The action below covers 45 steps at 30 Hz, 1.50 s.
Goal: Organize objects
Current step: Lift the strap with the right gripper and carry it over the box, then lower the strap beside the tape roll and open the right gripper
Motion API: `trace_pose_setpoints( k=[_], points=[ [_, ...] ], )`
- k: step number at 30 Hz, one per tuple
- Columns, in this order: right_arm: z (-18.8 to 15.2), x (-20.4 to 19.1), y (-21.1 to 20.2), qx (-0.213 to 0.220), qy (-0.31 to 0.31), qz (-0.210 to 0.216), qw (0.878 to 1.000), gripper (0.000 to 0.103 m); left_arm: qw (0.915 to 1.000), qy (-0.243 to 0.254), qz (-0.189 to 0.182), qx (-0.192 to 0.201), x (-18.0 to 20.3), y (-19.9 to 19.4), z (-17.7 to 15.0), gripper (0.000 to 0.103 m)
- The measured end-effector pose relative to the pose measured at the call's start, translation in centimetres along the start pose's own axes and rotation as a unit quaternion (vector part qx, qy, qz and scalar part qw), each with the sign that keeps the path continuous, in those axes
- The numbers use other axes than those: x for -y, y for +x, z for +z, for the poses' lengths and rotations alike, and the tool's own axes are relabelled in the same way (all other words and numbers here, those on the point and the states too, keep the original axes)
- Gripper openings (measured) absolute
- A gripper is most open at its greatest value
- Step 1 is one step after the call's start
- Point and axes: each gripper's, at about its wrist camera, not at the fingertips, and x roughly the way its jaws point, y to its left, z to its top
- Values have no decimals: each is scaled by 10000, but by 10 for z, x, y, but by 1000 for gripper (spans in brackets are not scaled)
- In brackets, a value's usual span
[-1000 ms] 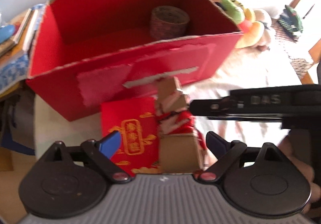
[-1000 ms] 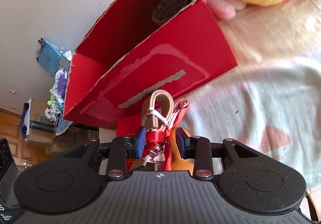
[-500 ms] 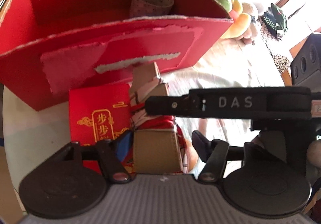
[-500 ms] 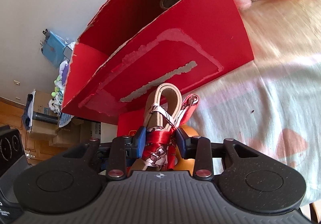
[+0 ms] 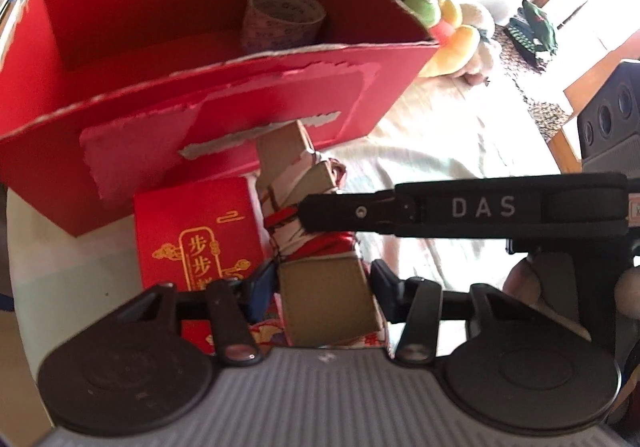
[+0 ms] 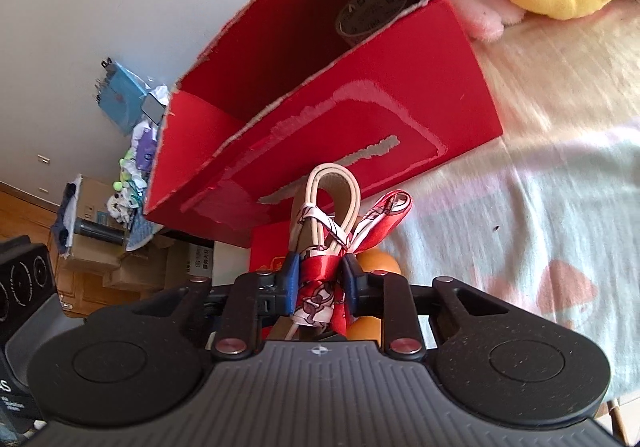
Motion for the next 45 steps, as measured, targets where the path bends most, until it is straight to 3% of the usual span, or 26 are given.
trace_pose_setpoints(
  k=[7, 16, 27, 34, 45],
  points=[
    [-3, -6, -39, 238, 52, 206, 9995, 24, 9973, 648, -286, 207, 20, -30, 0, 51],
    [17, -27, -84, 991, -234, 372, 9941, 24, 9855, 1322, -460, 957, 48, -72, 18, 50],
    [87, -66, -80, 1434, -1326, 323, 9802, 24, 9750, 1295, -216, 1792, 42, -95, 80, 51],
    [132, -76, -31, 955, -1731, 72, 9802, 24, 9820, 715, -24, 1747, 8, -66, 126, 51],
    [153, -68, 49, -19, -2259, -369, 9735, 24, 9938, -2, 297, 1074, -39, 11, 144, 51]
  ],
)
